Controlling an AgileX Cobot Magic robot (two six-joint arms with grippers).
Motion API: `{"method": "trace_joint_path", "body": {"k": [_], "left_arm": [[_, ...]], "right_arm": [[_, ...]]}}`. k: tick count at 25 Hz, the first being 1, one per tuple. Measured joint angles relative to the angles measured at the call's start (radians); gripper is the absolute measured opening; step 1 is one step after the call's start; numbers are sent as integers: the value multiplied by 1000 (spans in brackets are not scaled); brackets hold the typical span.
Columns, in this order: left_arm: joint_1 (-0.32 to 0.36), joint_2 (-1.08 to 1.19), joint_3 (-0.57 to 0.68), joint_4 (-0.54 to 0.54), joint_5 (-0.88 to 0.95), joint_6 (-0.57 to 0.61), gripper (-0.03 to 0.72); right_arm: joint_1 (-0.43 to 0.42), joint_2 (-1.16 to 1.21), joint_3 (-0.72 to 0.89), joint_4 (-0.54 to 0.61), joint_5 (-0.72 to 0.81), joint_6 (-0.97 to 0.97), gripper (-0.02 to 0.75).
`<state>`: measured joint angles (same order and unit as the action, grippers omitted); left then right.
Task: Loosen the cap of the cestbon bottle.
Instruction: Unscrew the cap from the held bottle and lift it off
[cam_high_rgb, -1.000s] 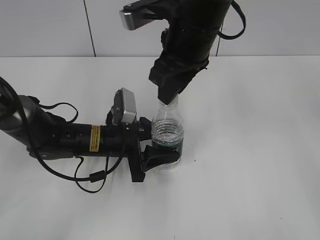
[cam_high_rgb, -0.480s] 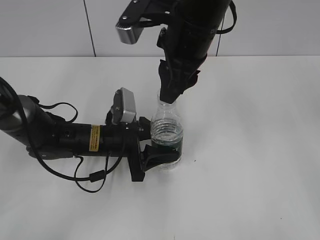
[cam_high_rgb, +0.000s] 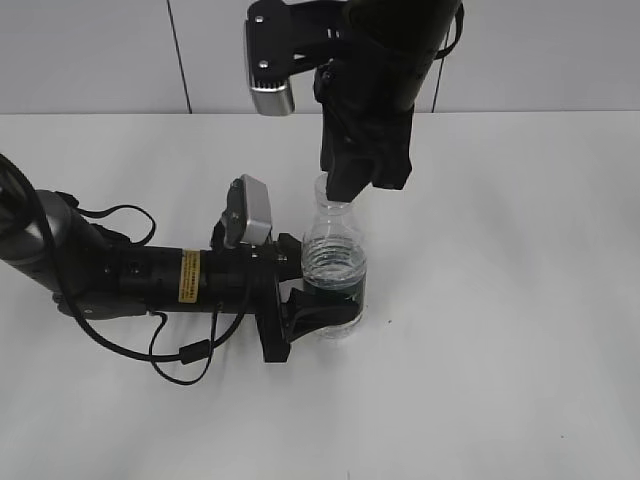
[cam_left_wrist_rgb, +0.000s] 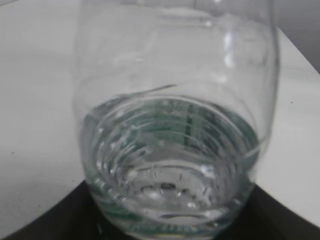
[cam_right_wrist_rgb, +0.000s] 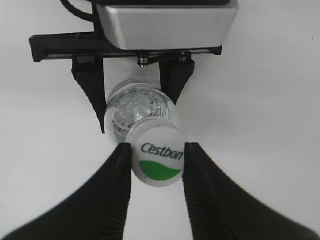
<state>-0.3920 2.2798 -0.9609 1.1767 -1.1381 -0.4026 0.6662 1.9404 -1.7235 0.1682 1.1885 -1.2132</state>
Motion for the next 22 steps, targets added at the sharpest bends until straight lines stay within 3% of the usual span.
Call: {"method": "trace_joint_path", "body": {"k": [5,22], "left_arm": [[0,0,0,-1,0,-2,412],[0,0,0,-3,0,0,412]], "right_arm": [[0,0,0,-3,-2,-82,258],[0,0,0,7,5,-94,269]]}}
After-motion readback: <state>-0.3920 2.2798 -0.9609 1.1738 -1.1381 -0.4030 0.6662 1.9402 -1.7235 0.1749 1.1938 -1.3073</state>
